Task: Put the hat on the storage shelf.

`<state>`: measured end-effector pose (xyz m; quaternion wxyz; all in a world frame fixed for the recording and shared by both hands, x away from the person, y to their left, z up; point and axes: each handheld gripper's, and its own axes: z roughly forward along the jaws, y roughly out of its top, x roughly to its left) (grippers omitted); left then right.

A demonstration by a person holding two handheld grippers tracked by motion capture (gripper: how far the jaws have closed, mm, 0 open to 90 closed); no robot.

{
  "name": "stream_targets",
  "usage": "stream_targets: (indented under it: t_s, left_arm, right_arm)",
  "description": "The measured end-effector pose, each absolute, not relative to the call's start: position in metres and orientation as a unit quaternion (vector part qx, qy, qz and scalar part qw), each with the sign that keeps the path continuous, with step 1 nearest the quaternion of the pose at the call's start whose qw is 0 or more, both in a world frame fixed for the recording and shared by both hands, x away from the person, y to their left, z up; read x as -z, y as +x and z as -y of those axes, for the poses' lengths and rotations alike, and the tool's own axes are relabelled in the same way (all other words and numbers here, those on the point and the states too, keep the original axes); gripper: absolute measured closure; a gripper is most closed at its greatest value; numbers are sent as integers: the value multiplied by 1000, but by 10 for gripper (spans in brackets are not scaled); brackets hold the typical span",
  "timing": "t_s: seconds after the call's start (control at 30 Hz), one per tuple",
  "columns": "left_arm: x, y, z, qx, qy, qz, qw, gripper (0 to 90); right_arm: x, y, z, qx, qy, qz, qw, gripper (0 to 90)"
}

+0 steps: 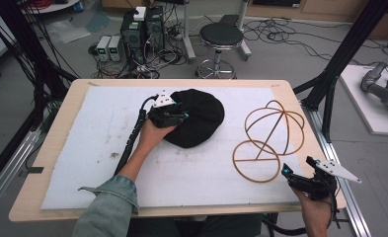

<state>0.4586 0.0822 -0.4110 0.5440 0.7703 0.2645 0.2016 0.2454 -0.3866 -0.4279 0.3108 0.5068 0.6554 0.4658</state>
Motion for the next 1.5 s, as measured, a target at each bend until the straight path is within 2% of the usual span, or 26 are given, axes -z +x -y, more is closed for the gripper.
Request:
stream_targets:
  t_s: [0.03,0.3,0.83,1.5]
  left_arm:
    - [411,458,-82,-205,773,-262,540,591]
    - [404,455,-84,-212,769,-246,551,678]
    - [382,450,-97,-229,738,-235,589,690]
    - [312,448,-105,-256,698,-209,635,690]
  right_arm:
    - [428,245,387,-466,508,-655,310,59]
    - [428,245,387,-465,509,-655,310,59]
    - [428,245,388,-465,509,-655,309,59]
    - [428,245,388,-467,510,-654,308,59]
